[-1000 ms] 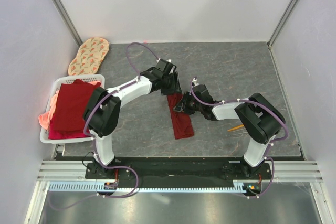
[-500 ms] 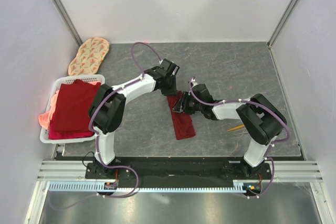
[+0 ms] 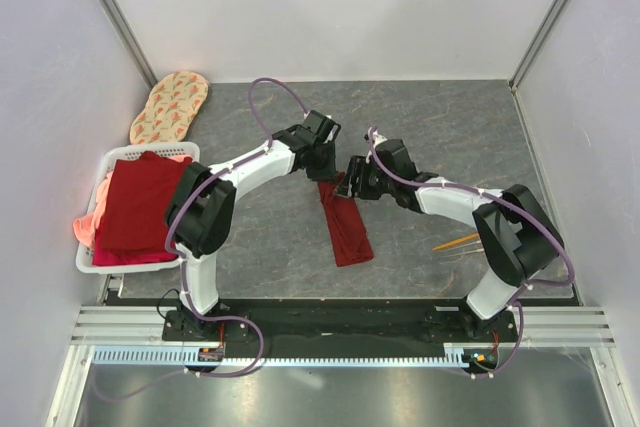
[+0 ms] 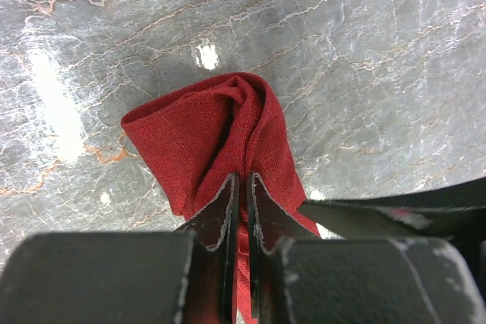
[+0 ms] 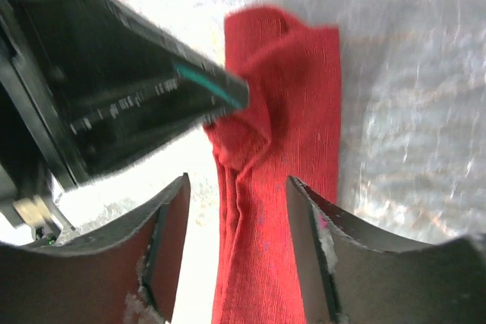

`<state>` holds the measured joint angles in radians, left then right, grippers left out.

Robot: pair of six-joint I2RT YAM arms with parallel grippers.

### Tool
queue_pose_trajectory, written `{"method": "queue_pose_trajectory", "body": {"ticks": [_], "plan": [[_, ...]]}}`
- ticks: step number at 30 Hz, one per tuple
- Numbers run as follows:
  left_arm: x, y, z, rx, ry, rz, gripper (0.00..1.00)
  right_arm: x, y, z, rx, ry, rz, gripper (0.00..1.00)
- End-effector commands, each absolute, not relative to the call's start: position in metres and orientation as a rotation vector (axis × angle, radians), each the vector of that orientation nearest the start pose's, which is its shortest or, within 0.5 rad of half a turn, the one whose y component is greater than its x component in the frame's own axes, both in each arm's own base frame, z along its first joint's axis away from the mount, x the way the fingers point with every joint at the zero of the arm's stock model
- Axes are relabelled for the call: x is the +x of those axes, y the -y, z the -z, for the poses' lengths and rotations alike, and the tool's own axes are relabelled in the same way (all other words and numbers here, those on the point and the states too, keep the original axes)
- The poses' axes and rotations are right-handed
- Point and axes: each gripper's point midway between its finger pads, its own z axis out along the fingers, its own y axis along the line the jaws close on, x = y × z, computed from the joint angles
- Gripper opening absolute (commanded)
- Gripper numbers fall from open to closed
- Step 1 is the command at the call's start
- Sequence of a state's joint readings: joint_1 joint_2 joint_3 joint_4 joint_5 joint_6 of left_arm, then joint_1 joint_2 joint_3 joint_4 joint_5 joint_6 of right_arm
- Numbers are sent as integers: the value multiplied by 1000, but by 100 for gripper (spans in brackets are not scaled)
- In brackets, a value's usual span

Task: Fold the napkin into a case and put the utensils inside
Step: Stuff the top corner of the smaller-rectangle-folded napkin into the folded napkin.

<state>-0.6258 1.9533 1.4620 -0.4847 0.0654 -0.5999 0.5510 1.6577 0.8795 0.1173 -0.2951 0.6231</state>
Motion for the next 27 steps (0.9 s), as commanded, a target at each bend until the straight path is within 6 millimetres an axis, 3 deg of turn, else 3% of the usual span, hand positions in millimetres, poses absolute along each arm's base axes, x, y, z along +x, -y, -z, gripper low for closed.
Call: {"method": "queue_pose_trajectory", "body": {"ticks": [1,7,14,19,27], "plan": [[364,311,-108,120,-2570,619,8,337,-300,-88,-195,-2322,-976,56],[363,311,-106,111,-2582,634,8,346,-312,-83,-237,-2295,-1010,54],[362,310,-106,115,-2585,642,7,353,-304,-77,-278,-2302,-922,54],[360,309,-108,108,-2585,655,7,357,-303,-84,-313,-2279,-890,52],[359,313,-117,87,-2575,702,8,356,-310,-79,-276,-2270,-958,26]]}}
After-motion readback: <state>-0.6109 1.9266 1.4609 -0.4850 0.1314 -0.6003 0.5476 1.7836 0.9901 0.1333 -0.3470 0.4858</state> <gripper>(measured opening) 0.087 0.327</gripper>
